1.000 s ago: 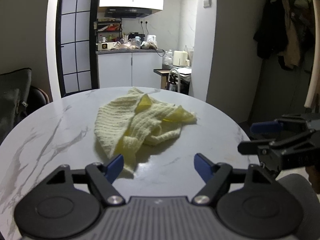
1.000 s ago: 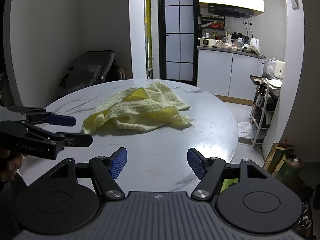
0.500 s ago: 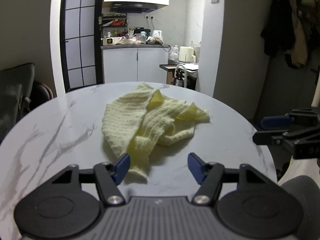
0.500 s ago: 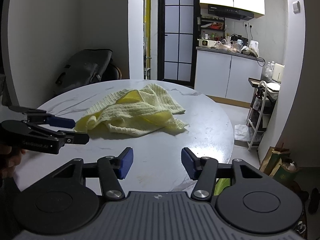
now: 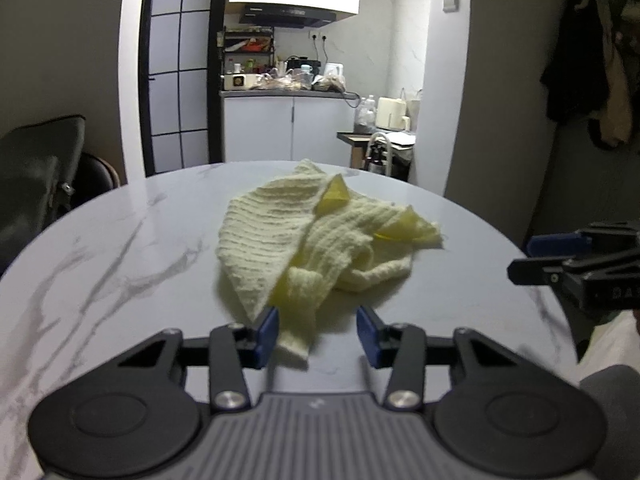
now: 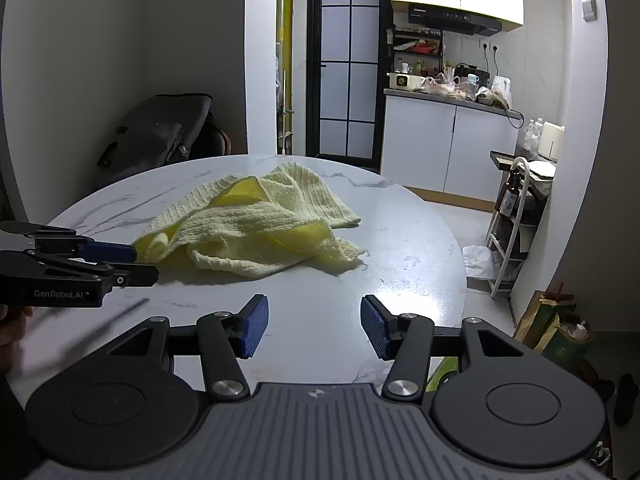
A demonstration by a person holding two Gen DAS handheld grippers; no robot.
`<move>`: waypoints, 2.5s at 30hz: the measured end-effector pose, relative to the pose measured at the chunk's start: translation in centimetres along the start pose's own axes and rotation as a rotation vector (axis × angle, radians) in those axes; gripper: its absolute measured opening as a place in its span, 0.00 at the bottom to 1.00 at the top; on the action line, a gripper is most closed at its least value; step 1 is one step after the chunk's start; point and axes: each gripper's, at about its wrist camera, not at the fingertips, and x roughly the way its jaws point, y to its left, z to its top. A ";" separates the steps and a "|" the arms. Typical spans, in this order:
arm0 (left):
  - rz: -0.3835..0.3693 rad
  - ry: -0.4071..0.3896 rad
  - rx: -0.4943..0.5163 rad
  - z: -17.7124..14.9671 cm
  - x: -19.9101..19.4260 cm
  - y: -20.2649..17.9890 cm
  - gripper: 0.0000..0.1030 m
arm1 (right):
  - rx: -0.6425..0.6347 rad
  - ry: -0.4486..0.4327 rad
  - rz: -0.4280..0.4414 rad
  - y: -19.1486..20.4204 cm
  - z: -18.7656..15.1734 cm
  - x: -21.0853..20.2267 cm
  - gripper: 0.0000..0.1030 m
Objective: Fold towel
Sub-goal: 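Move both tools toward the towel and open them around its edges, then close the left tool on one towel corner while the right tool grasps another corner, then lift the towel off the table with both tools, shaking it out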
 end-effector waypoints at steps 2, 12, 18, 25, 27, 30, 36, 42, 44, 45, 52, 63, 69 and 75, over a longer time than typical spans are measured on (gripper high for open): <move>0.012 -0.005 0.000 0.2 0.0 0.1 0.45 | 0.001 0.001 0.001 -0.1 0.0 0.2 0.54; 0.076 0.015 0.020 0.5 0.0 0.2 0.50 | -0.014 0.002 0.012 -0.6 0.7 1.3 0.55; 0.097 0.008 0.029 0.3 -0.7 0.5 0.51 | -0.022 0.004 0.013 -0.8 1.1 1.9 0.55; 0.113 0.034 0.017 0.1 -0.2 1.3 0.51 | -0.036 0.009 0.024 -0.3 1.4 2.4 0.55; 0.113 0.039 0.008 0.0 -0.1 1.6 0.51 | -0.041 0.007 0.024 -0.2 1.5 2.6 0.55; 0.118 0.046 -0.002 -0.2 0.0 2.1 0.49 | -0.047 0.005 0.019 -0.2 1.7 2.8 0.55; 0.122 0.045 0.003 0.0 0.0 2.7 0.41 | -0.074 0.018 0.007 -0.4 2.1 4.2 0.55; 0.138 0.039 0.010 0.0 0.2 3.1 0.26 | -0.078 0.023 0.015 -1.1 3.0 6.0 0.55; 0.143 0.038 0.013 0.0 0.2 3.1 0.23 | -0.100 0.033 0.023 -1.0 3.2 6.8 0.55; 0.142 0.037 0.013 0.0 0.2 3.1 0.20 | -0.107 0.038 0.022 -1.0 3.3 7.2 0.55; 0.125 0.033 -0.012 0.0 0.1 3.8 0.05 | -0.119 0.066 0.019 -1.3 3.6 9.4 0.49; 0.094 0.028 -0.051 0.1 -0.1 4.5 0.03 | -0.126 0.094 0.055 -1.0 3.7 9.9 0.03; 0.078 0.015 -0.058 -0.1 -0.4 4.5 0.02 | -0.136 0.052 0.043 -0.8 4.1 8.5 0.03; 0.065 -0.024 -0.073 0.2 -1.7 4.7 0.02 | -0.153 0.008 0.025 -0.2 5.0 6.7 0.03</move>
